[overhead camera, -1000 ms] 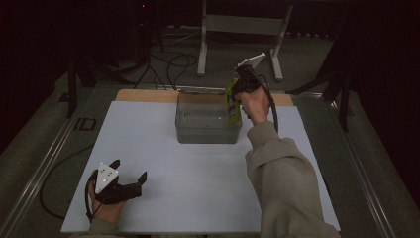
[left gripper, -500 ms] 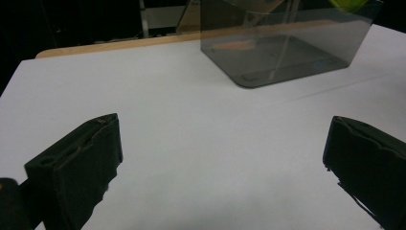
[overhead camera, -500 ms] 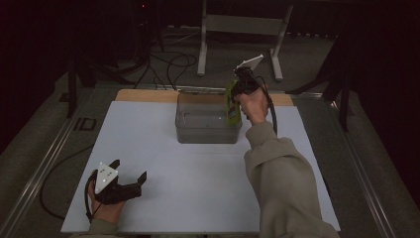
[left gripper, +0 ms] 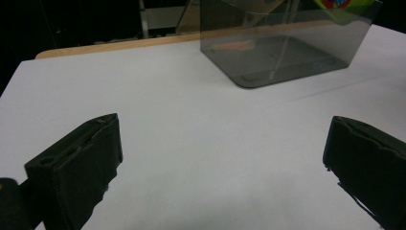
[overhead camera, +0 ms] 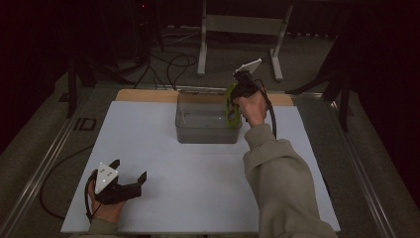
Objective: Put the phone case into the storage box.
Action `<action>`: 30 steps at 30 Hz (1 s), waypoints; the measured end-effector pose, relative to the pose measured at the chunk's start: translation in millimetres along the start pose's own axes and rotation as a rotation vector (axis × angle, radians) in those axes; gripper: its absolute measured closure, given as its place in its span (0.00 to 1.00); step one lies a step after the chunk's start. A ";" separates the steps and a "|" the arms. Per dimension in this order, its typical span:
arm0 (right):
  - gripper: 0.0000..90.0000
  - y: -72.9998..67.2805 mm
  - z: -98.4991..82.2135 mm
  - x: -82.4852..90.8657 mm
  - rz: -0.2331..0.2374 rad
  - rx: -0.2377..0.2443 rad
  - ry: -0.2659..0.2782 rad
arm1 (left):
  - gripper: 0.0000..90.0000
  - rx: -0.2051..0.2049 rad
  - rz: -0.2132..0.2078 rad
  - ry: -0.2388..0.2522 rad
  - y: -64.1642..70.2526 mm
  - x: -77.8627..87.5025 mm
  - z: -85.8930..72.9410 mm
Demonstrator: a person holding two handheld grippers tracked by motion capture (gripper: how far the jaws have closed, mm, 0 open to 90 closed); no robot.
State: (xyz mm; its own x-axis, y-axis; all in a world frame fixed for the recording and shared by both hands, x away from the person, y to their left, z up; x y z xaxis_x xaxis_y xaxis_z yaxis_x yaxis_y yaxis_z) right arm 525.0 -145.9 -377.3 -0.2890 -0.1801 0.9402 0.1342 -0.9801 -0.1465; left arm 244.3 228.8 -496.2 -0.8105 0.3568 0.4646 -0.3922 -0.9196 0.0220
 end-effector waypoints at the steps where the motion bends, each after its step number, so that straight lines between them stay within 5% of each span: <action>1: 0.86 -0.5 0.0 -0.9 0.002 -0.002 -0.001 | 0.01 0.001 0.001 0.000 0.0 0.2 0.0; 30: 0.86 0.1 -3.5 -33.1 0.009 -0.020 -0.059 | 0.01 0.004 0.005 0.004 -0.9 1.5 0.0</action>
State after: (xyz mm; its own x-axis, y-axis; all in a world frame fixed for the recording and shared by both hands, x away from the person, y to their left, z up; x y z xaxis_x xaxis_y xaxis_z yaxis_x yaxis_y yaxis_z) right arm 531.2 -140.4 -409.5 -0.2313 -0.1846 0.9552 0.1173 -0.9800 -0.1609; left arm 243.4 230.1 -495.5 -0.8141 0.3527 0.4614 -0.3863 -0.9221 0.0233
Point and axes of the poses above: each handheld gripper's, and its own axes: x roughly backward along the jaws, z roughly out of its top, y roughly to its right, the point moved 1 cm from there along -x, roughly forward along the jaws, and after that the axes turned 5 degrees about -y, right-handed, at the moved point
